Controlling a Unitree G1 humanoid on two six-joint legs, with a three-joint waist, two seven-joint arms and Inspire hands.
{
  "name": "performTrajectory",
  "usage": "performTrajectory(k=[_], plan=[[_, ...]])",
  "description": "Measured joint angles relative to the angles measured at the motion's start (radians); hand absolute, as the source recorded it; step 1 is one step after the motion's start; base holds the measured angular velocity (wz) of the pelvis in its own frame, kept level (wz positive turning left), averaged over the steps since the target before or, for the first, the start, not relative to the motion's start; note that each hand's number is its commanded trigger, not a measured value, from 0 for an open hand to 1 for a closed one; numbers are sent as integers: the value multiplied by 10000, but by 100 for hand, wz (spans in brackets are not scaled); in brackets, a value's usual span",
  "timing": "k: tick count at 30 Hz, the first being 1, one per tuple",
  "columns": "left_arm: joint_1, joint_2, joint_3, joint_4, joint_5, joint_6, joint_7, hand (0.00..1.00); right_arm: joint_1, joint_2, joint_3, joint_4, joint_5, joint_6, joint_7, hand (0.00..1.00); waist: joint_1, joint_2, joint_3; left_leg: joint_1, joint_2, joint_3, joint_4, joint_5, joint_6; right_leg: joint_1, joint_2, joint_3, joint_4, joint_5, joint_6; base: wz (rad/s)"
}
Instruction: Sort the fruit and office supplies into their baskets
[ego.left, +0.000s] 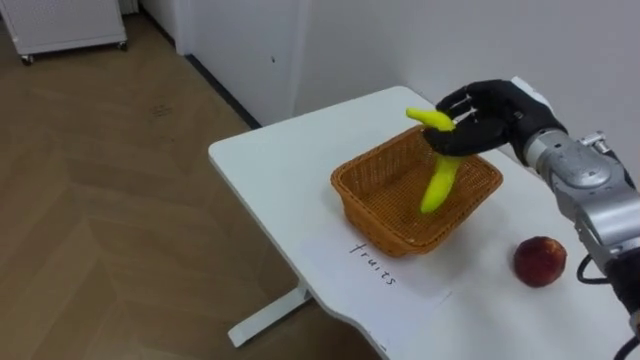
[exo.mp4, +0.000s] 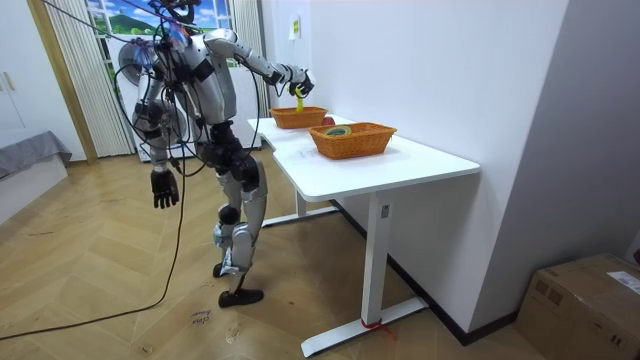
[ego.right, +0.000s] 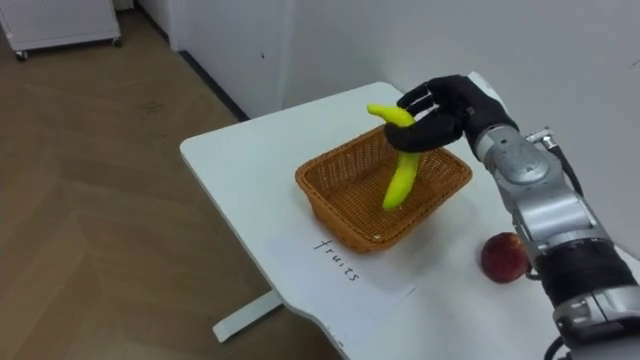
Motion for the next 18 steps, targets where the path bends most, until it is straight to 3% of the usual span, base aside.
performTrajectory(k=[18], plan=[[4,290,-3,-73,1,-381,-271,0,79,1,166,529,57,-257,38,0,-47,11,2,-114,19,193,303,-15,-4,-121,5,197,150,28,-45,-2]])
